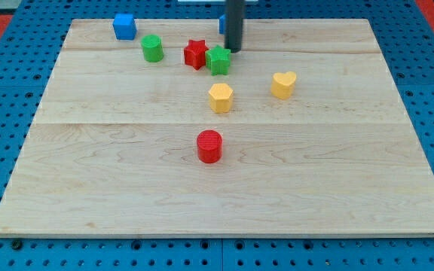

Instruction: Separate the green star from the red star

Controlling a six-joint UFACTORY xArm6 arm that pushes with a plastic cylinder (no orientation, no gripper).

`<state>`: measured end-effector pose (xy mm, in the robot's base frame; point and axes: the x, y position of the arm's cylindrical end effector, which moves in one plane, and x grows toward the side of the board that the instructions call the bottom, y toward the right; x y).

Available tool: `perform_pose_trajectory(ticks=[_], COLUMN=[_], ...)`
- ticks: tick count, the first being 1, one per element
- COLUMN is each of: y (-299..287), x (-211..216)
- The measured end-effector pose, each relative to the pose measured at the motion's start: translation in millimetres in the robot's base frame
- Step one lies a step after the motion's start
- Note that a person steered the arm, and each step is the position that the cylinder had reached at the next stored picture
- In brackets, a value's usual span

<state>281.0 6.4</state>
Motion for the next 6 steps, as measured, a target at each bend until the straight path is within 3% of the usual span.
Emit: perform_pose_trajectory(ticks=[2, 3, 4, 5, 6], y=[-40, 7, 27, 22, -31], x=[90, 81, 39, 7, 7])
